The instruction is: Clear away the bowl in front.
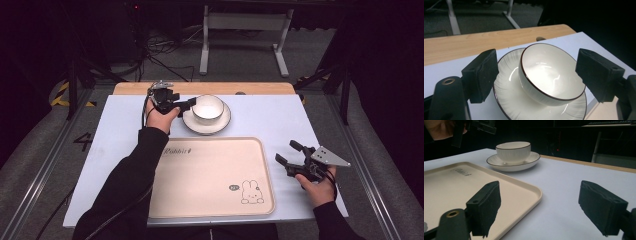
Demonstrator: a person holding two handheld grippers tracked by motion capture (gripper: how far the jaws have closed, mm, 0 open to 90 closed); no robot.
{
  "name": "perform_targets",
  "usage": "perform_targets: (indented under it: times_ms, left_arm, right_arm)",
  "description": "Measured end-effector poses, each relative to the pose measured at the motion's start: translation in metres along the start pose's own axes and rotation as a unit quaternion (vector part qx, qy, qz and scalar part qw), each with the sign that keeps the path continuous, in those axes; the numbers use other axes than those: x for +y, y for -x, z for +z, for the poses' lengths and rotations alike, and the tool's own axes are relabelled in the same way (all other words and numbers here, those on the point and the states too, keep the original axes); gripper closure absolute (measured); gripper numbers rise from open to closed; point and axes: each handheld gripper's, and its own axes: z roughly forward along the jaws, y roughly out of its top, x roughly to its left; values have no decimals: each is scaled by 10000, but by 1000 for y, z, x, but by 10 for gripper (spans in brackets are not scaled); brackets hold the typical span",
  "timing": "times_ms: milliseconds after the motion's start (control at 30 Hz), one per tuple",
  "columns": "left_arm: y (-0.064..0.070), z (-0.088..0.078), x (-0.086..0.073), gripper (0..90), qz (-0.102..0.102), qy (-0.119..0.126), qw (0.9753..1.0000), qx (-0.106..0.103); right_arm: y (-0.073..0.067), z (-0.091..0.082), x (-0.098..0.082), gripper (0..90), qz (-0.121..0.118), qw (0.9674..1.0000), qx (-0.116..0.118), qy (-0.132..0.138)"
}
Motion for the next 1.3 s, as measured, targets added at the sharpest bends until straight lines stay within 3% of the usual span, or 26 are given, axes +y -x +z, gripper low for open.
perform_targets:
  times_ms: [167,600,767,1067,1300]
  left_arm:
    - [-5,12,-1,208,-133,-102,9998,83]
    - [-13,27,-7,254,-490,-96,9985,208]
    - [-15,31,-8,305,-613,-249,9975,265]
    - [-15,42,-12,336,-627,-357,9970,281]
    - [-16,47,-16,352,-758,-440,9958,269]
  right_arm:
    - [0,0,0,179,-7,10000,6,5]
    - [0,-1,0,168,5,10000,10,61]
    - [0,-2,-1,168,10,10000,5,75]
    - [1,-2,-1,168,35,9999,22,97]
    - [1,-3,-1,168,55,9999,23,118]
